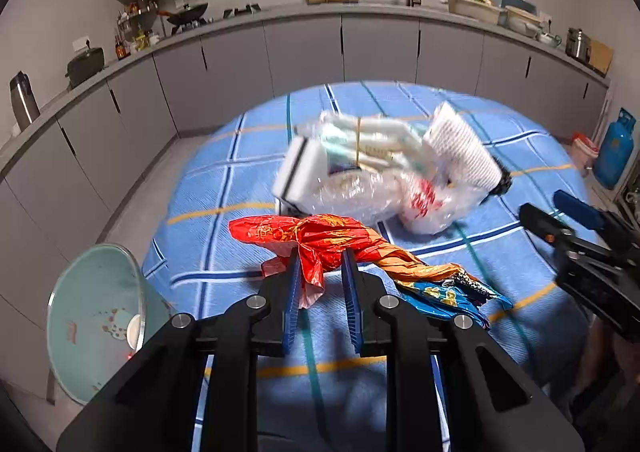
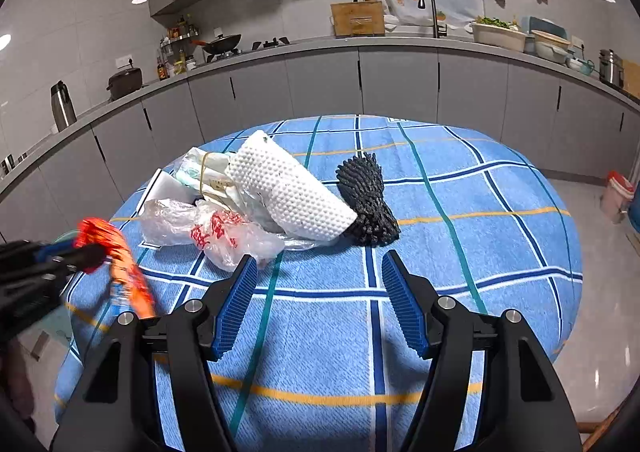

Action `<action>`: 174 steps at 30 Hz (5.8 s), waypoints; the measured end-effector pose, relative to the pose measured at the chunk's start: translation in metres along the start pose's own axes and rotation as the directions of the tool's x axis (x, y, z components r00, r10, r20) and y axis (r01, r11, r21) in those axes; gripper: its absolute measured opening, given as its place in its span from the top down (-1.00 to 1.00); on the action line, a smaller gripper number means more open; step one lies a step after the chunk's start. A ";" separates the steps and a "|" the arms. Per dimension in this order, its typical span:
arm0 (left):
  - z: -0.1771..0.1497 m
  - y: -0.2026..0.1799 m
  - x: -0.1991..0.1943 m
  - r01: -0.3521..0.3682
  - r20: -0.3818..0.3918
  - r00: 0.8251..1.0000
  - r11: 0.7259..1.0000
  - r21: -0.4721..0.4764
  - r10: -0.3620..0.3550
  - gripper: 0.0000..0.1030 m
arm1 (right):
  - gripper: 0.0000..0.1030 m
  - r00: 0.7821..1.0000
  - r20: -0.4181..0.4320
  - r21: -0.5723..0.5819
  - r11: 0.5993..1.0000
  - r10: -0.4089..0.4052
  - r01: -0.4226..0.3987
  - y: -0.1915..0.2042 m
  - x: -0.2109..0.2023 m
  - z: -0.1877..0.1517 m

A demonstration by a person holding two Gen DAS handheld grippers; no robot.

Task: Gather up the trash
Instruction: 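Grasp the orange snack wrapper with the left tool while the right grasps the white foam net, then carry wrapper and foam net over the teal bin and open both tools, then move both open tools back to the remaining trash on the table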

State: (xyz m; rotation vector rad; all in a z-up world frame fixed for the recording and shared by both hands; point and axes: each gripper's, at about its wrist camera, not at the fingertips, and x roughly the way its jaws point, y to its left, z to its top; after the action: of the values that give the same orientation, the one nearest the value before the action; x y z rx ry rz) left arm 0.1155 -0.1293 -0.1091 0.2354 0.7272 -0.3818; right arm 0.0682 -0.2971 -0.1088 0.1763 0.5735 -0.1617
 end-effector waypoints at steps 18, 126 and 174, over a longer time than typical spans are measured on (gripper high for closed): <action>0.036 0.051 0.007 -0.182 0.090 0.978 0.980 -0.077 0.189 0.60 | -0.26 0.999 0.012 -0.101 0.994 0.037 -0.036 0.027 0.054 0.062; -0.043 0.258 -0.077 -0.510 -0.008 0.843 0.794 -0.330 0.538 0.59 | 0.69 0.869 -0.076 -0.360 0.799 0.489 -0.481 0.296 0.018 0.065; -0.077 0.290 -0.062 -0.558 -0.109 0.822 0.753 -0.349 0.559 -0.38 | 0.05 0.818 -0.222 -0.306 0.759 0.530 -0.575 0.328 0.061 0.032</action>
State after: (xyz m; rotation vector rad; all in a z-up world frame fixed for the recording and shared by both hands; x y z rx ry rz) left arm 0.1484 0.1755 -0.0998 0.0869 0.6748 0.3351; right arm 0.2010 0.0092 -0.0761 -0.0095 0.6404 0.5425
